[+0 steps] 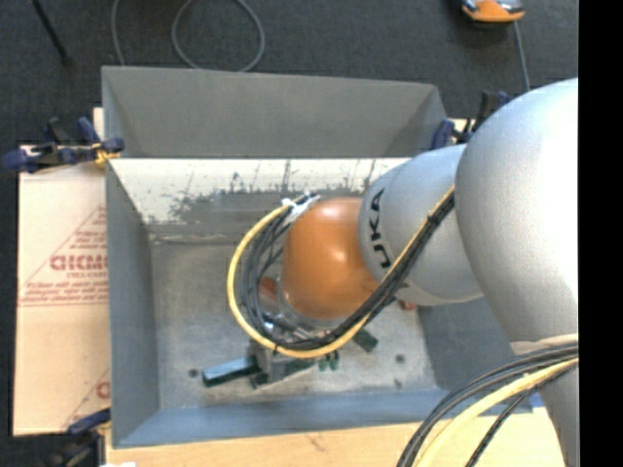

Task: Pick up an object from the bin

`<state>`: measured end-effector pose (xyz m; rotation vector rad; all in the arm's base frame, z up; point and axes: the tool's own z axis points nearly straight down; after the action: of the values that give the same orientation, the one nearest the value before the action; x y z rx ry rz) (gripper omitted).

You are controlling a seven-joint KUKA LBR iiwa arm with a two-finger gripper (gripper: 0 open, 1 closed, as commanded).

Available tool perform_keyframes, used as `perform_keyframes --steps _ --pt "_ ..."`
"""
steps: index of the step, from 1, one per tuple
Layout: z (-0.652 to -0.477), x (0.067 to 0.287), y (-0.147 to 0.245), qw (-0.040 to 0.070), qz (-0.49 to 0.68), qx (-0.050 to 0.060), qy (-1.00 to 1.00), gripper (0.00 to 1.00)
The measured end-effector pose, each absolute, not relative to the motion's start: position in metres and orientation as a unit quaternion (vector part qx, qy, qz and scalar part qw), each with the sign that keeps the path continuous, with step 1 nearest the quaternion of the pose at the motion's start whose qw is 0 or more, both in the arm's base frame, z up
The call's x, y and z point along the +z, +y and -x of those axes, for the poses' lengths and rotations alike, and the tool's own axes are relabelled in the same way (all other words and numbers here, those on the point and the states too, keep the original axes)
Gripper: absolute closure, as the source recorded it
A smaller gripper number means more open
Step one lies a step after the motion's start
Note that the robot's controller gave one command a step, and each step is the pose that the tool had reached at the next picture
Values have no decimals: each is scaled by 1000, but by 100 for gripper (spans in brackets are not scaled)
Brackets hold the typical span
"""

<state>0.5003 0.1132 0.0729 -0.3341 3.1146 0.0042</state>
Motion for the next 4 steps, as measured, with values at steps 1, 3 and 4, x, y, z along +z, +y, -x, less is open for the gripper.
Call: perform_keyframes --steps 1,3,4 --pt "-499 71 112 2 106 1 994 0" --pt "-485 99 118 3 127 0 992 100" --pt "-485 98 118 2 125 1 992 0"
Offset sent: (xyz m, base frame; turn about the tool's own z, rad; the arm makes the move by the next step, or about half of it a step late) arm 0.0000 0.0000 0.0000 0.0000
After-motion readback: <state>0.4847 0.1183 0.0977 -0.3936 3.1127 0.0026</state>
